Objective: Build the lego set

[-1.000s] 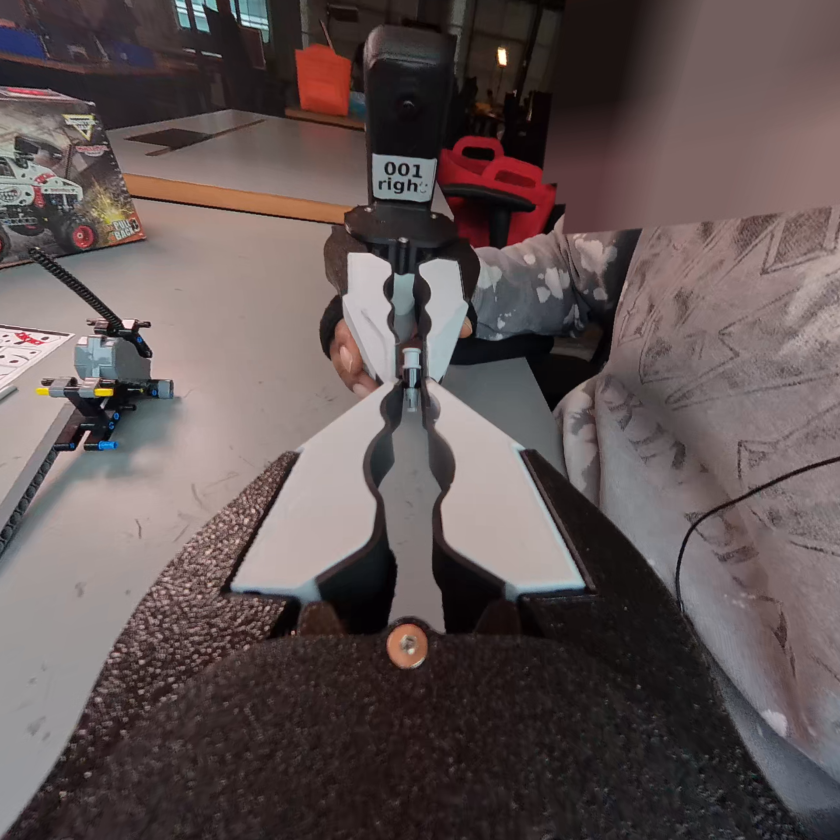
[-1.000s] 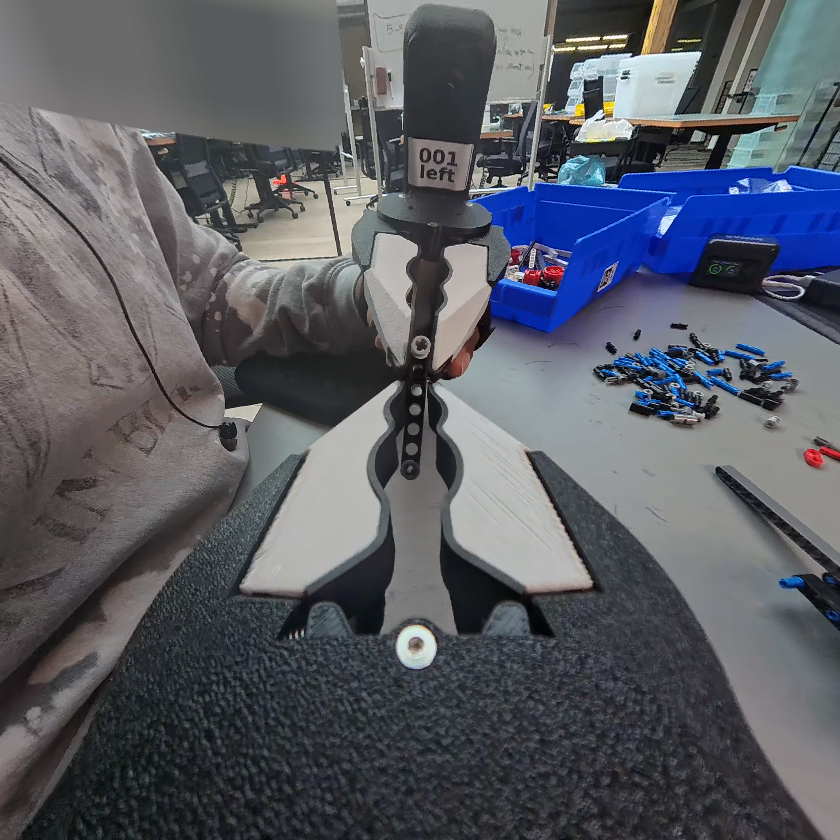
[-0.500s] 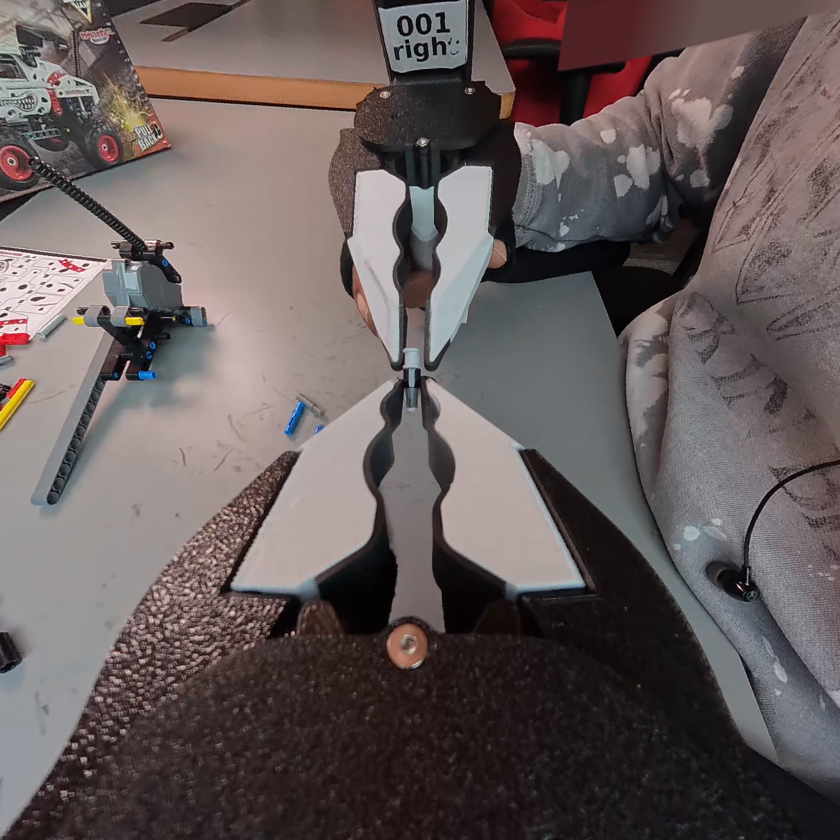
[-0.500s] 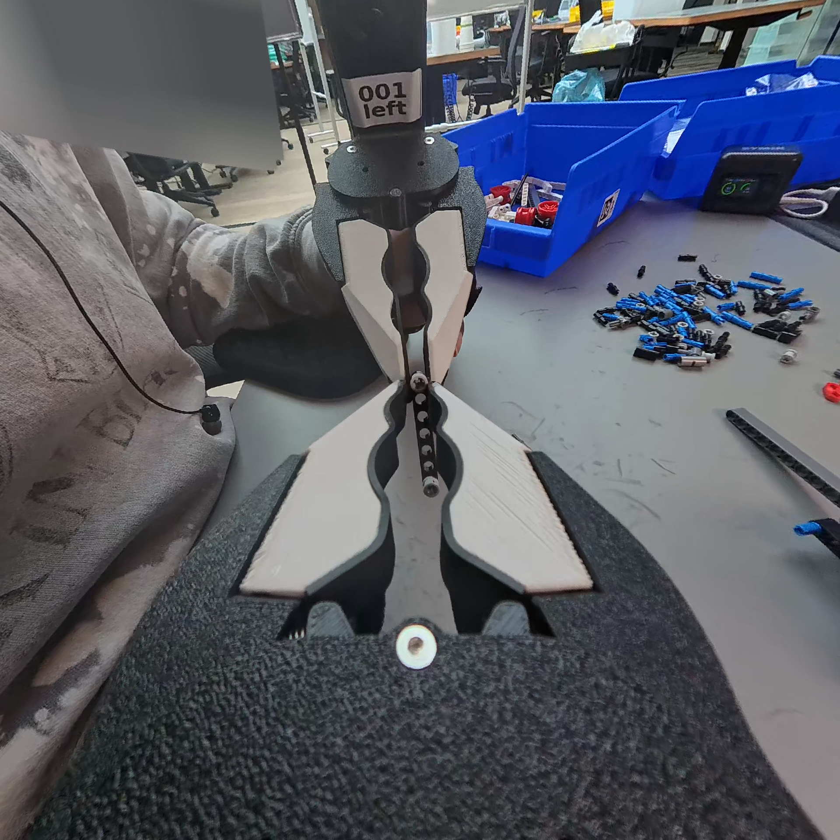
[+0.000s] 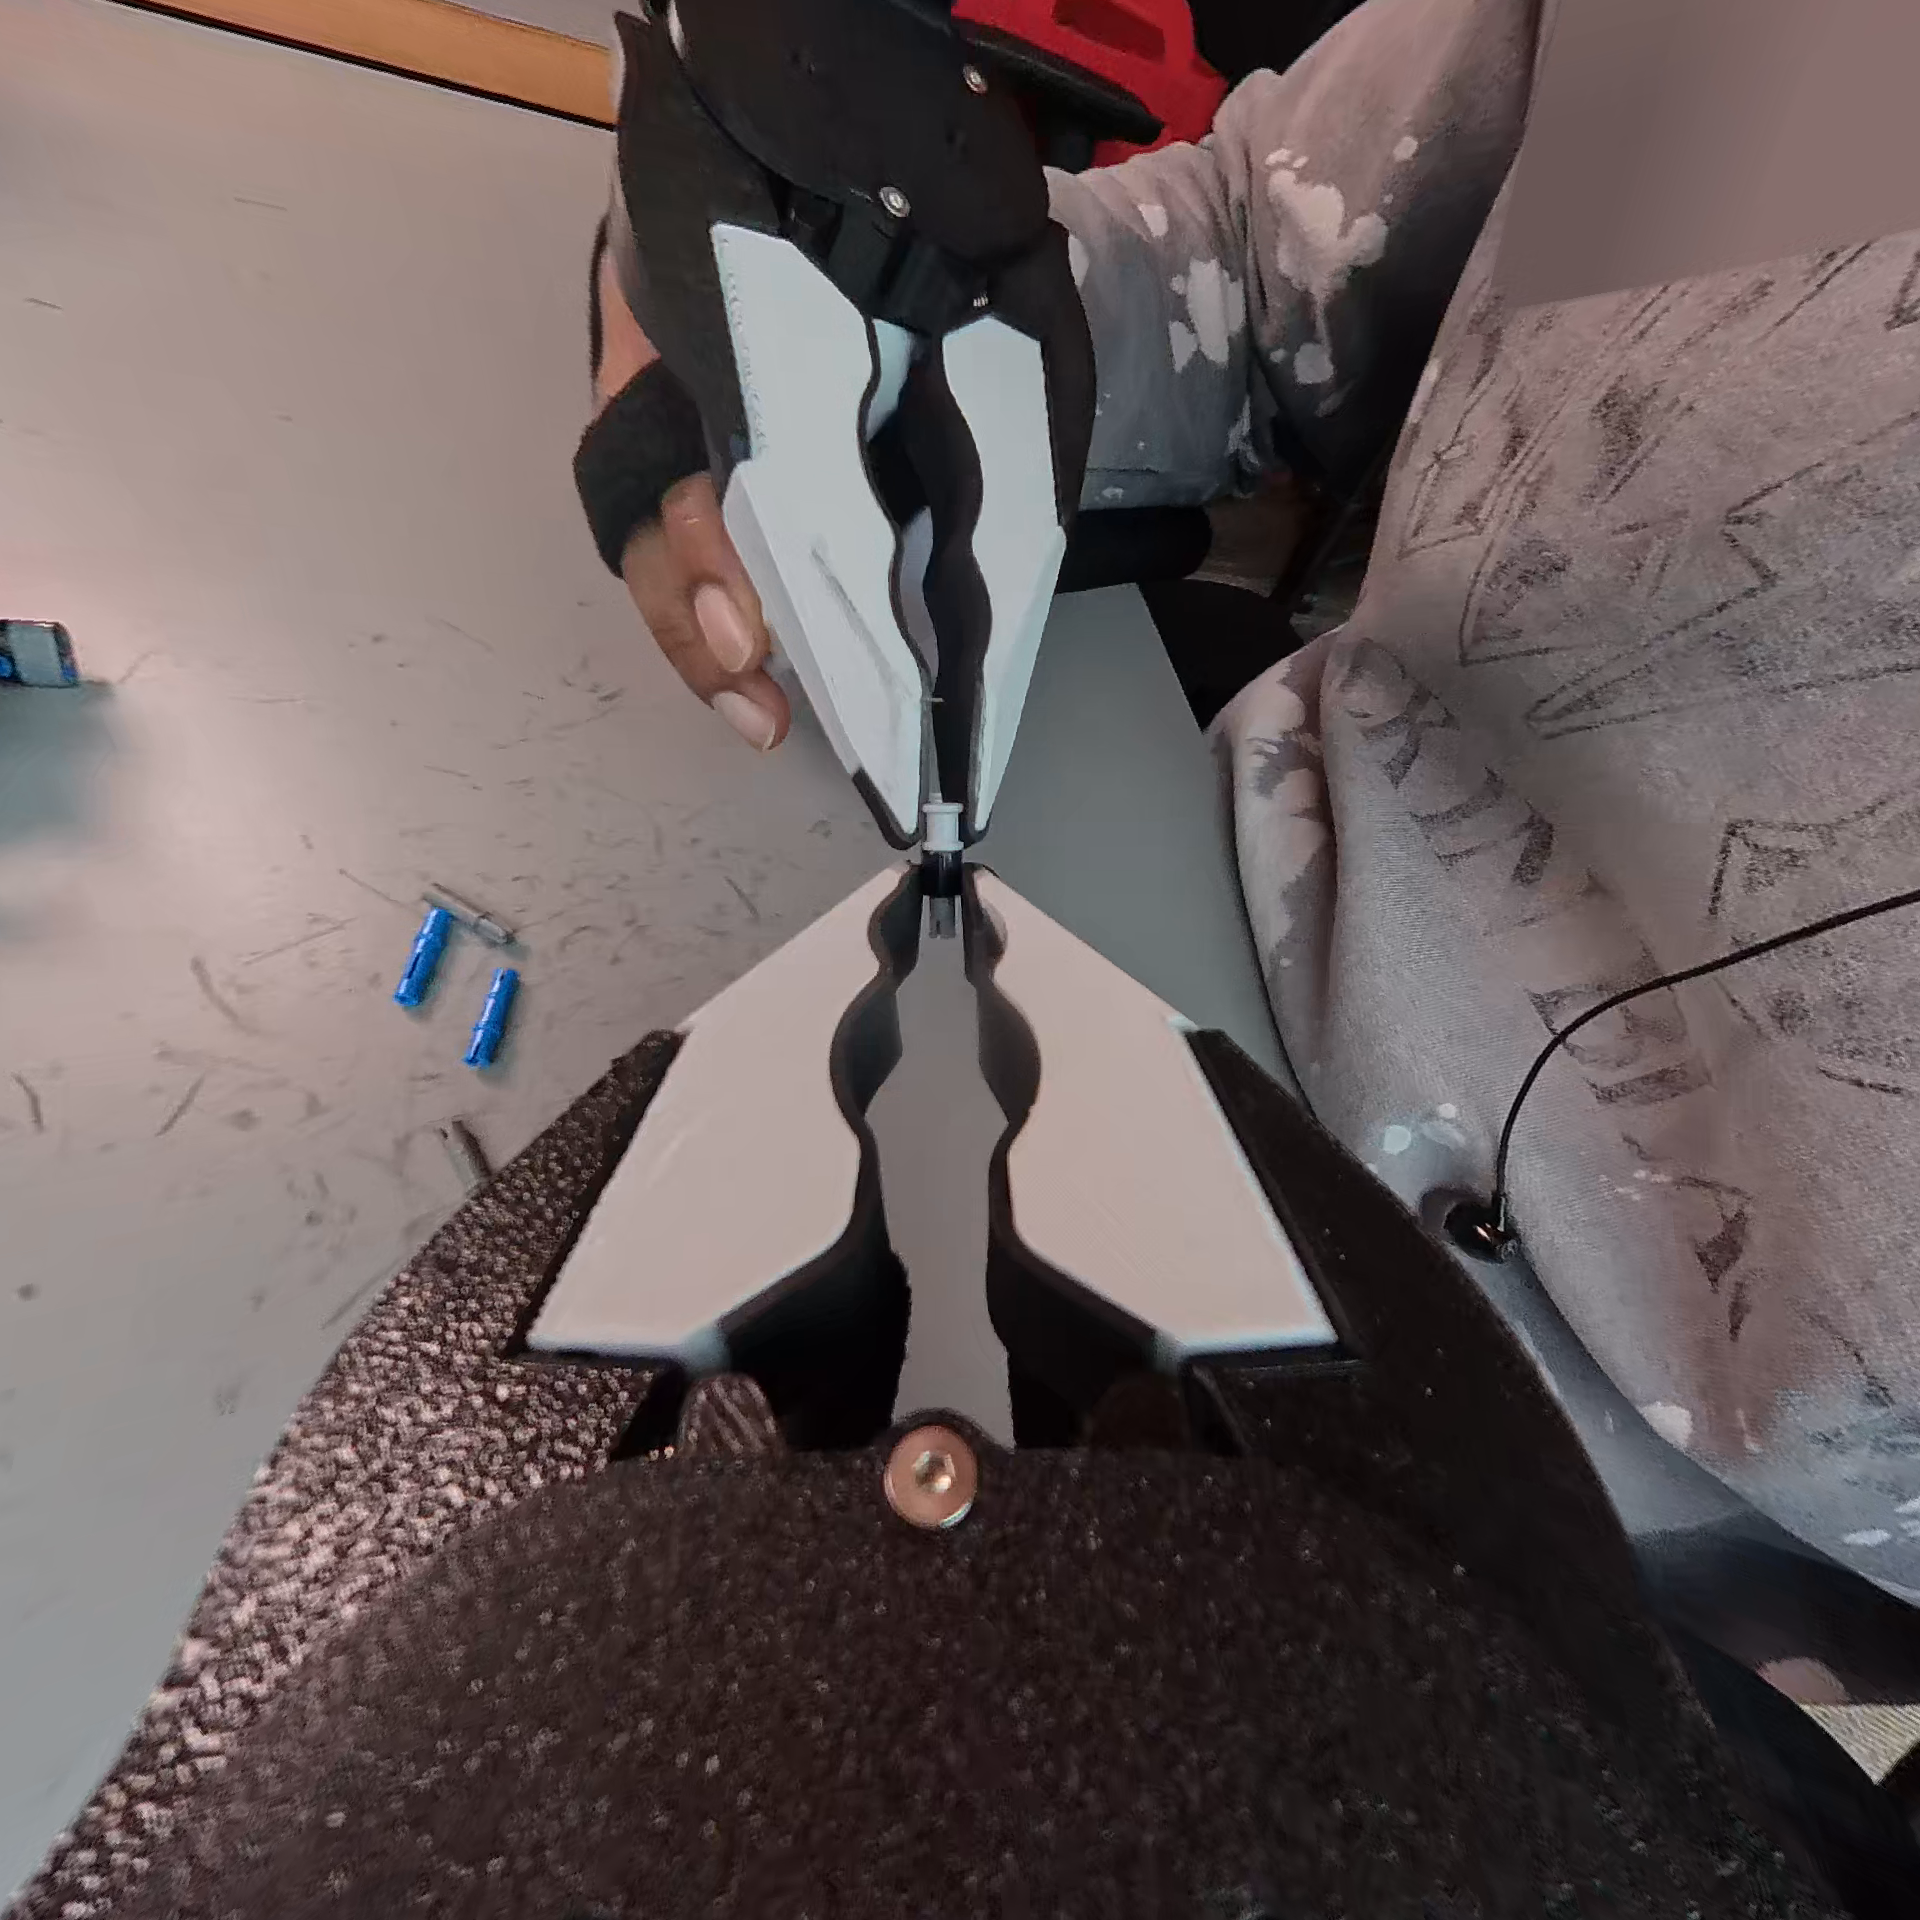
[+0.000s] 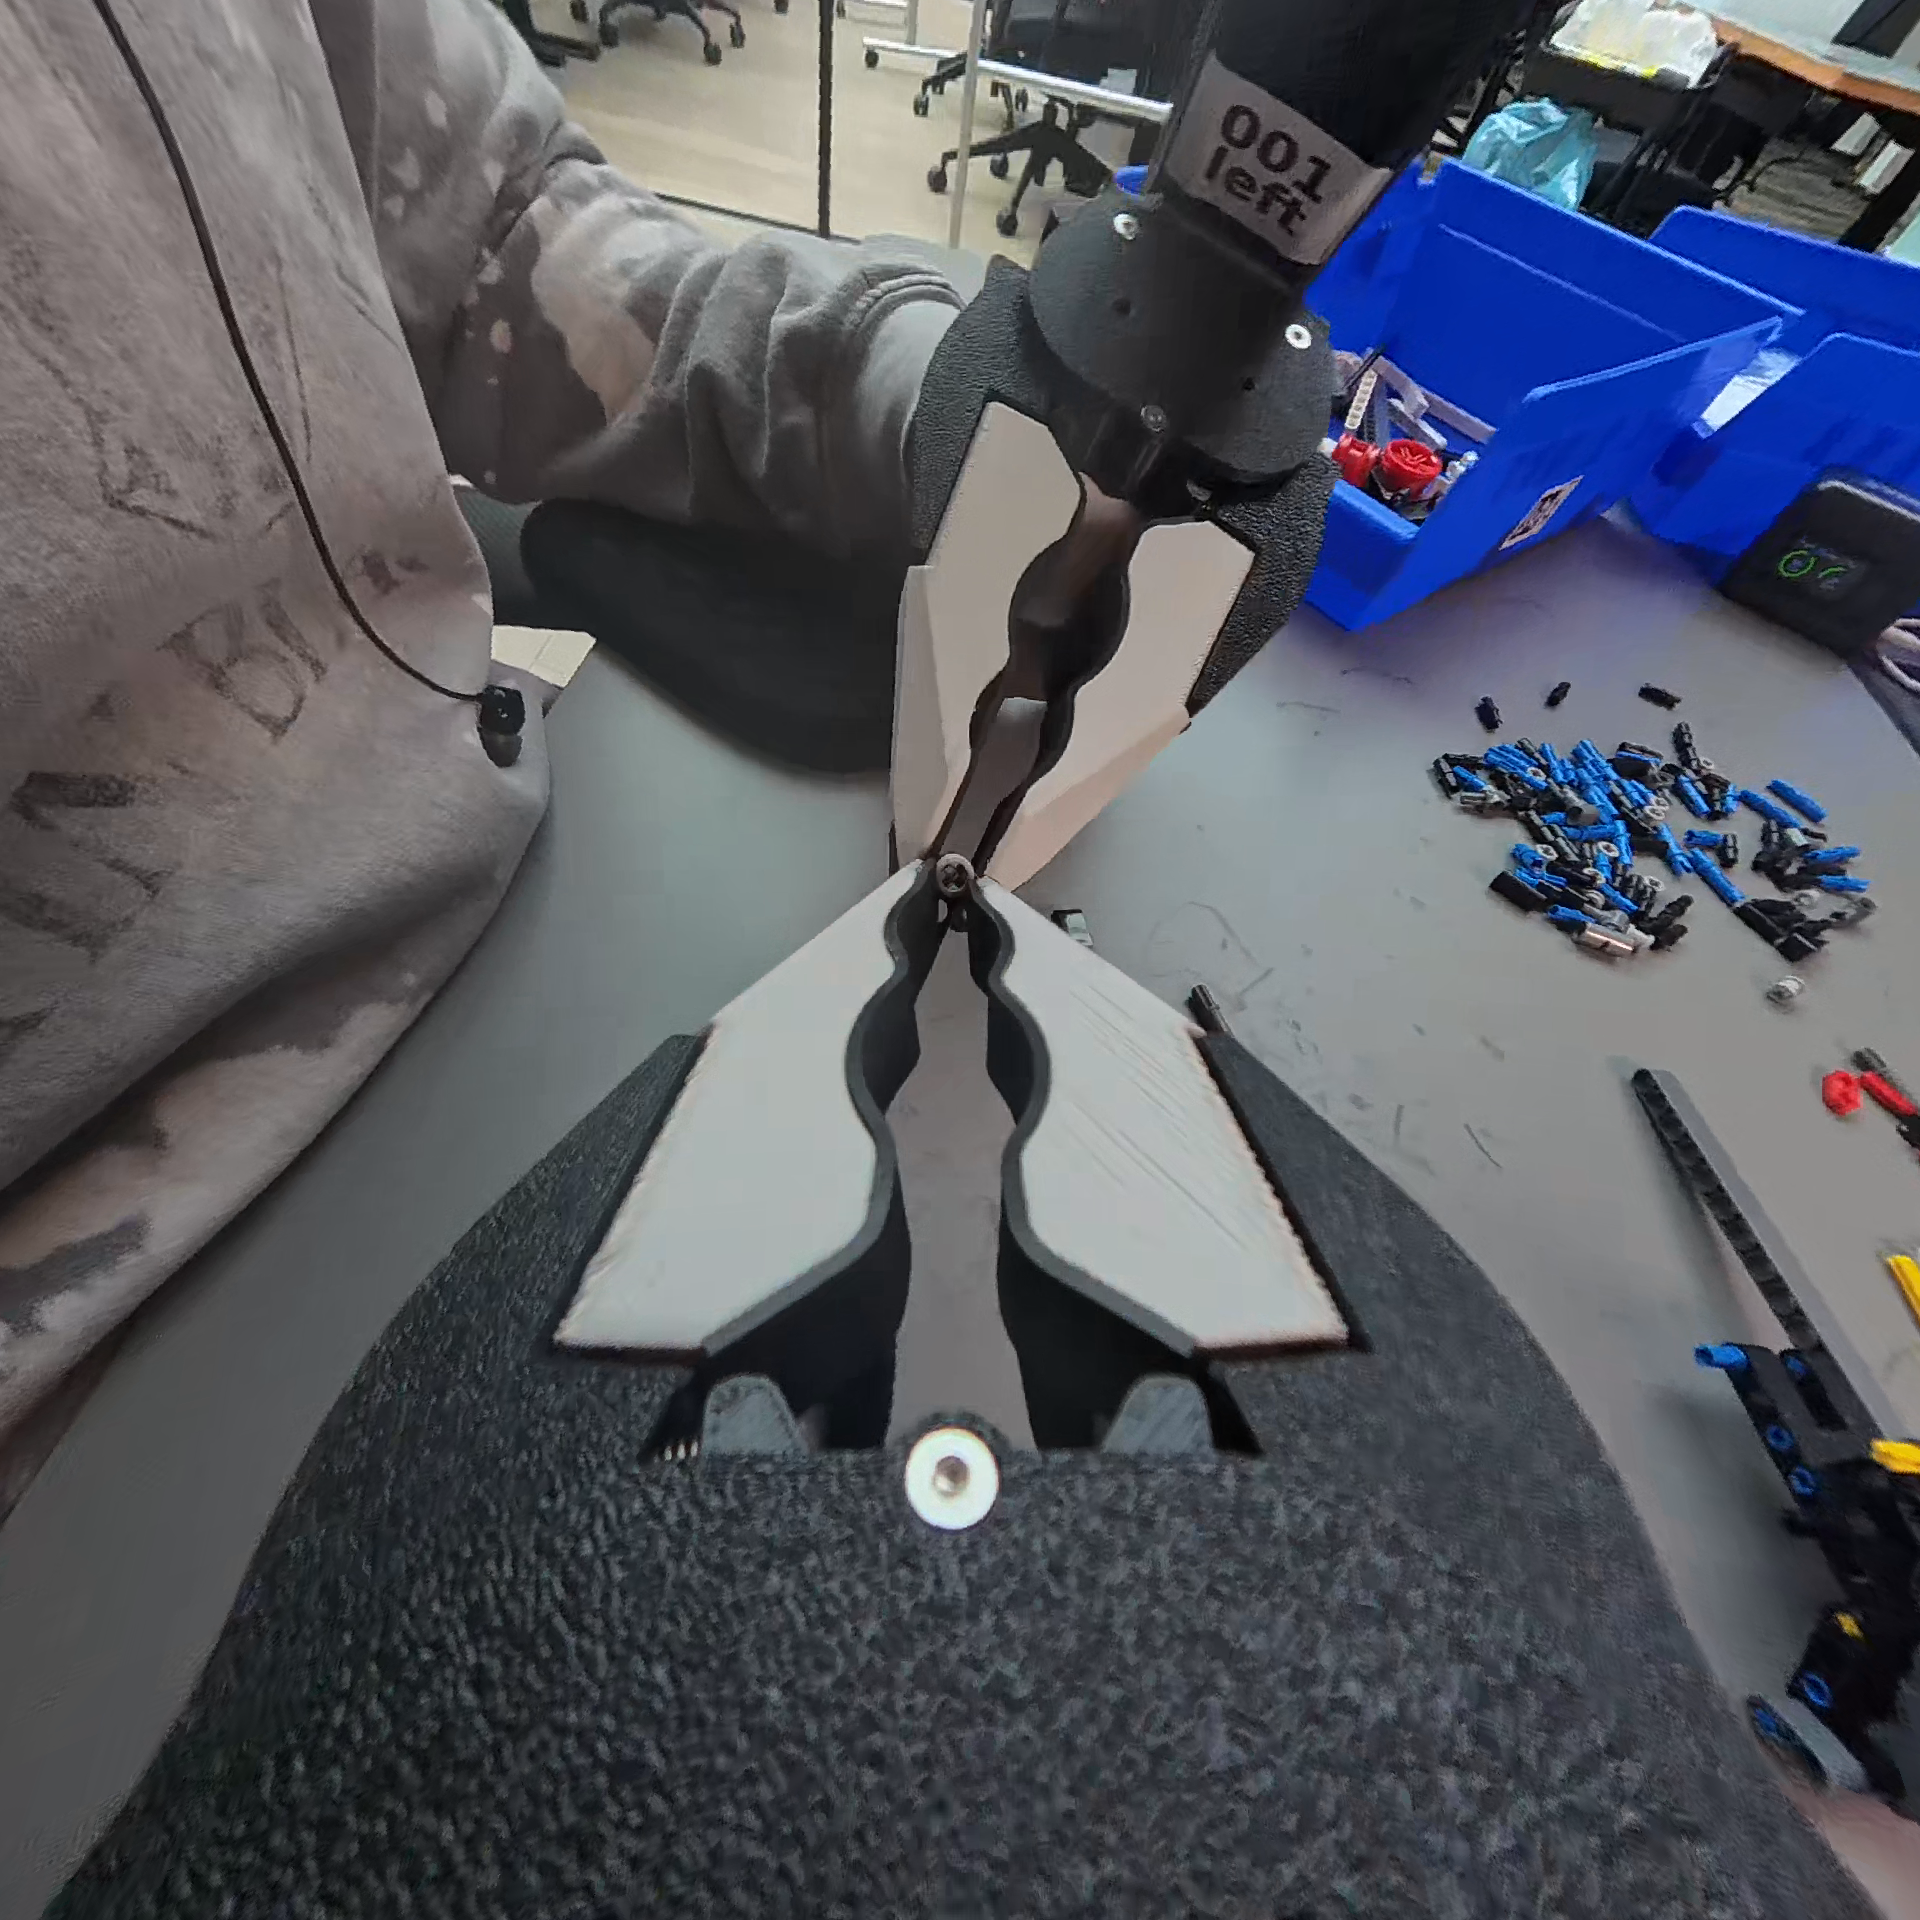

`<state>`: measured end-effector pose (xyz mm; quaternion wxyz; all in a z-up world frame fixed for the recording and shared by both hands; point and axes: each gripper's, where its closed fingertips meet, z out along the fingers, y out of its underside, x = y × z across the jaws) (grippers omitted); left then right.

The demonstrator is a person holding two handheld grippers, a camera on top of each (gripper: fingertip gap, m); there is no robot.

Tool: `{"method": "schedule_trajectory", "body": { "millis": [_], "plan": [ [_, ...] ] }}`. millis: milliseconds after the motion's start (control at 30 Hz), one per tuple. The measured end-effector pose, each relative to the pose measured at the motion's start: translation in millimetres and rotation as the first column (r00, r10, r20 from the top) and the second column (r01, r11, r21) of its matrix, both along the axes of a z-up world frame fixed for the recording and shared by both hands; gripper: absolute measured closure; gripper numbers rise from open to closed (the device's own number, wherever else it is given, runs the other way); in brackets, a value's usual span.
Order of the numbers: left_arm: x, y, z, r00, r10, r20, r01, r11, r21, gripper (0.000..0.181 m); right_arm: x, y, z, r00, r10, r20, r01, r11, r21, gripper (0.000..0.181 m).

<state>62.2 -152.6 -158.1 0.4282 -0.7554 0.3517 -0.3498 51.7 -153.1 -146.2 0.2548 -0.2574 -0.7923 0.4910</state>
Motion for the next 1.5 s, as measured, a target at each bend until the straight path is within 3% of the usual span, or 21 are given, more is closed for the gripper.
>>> {"method": "schedule_trajectory", "body": {
  "millis": [333, 433, 500, 700, 767, 1033, 1233, 1367, 1500],
  "plan": [
    [20, -22, 5, 0.968, -0.233, 0.098, 0.238, 0.970, -0.051, 0.174, 19, -20, 3, 0.973, 0.231, -0.013, -0.222, 0.949, 0.223, 0.178],
    [24, -23, 9, 0.959, -0.254, 0.125, 0.262, 0.964, -0.050, 0.174, 23, -22, 8, 0.962, 0.271, -0.031, -0.252, 0.926, 0.282, 0.177],
    [20, -15, 11, 0.973, -0.202, 0.110, 0.208, 0.978, -0.036, 0.174, 20, -15, 9, 0.974, 0.223, -0.030, -0.205, 0.937, 0.284, 0.176],
    [0, 18, 12, 0.996, 0.063, -0.069, -0.055, 0.992, 0.111, 0.174, 2, 16, 12, 0.997, -0.067, 0.049, 0.065, 0.997, 0.049, 0.176],
    [-6, 25, 11, 0.983, 0.140, -0.120, -0.120, 0.980, 0.158, 0.174, 1, 17, 12, 0.992, -0.107, 0.070, 0.108, 0.994, -0.009, 0.165],
    [-12, 36, 13, 0.914, 0.287, -0.287, -0.193, 0.929, 0.315, 0.174, -11, 27, 15, 0.970, -0.228, 0.082, 0.230, 0.973, -0.021, 0.175],
    [-9, 30, 20, 0.930, 0.271, -0.249, -0.178, 0.923, 0.341, 0.174, -10, 22, 22, 0.983, -0.181, 0.012, 0.179, 0.980, 0.089, 0.176],
    [1, 18, 25, 0.976, 0.153, -0.152, -0.103, 0.950, 0.294, 0.174, -2, 11, 28, 0.995, -0.050, -0.083, 0.066, 0.978, 0.196, 0.177],
    [14, 5, 27, 0.998, 0.004, -0.059, 0.009, 0.973, 0.231, 0.174, 9, -1, 29, 0.990, 0.109, -0.088, -0.079, 0.953, 0.293, 0.176]
  ]
}}
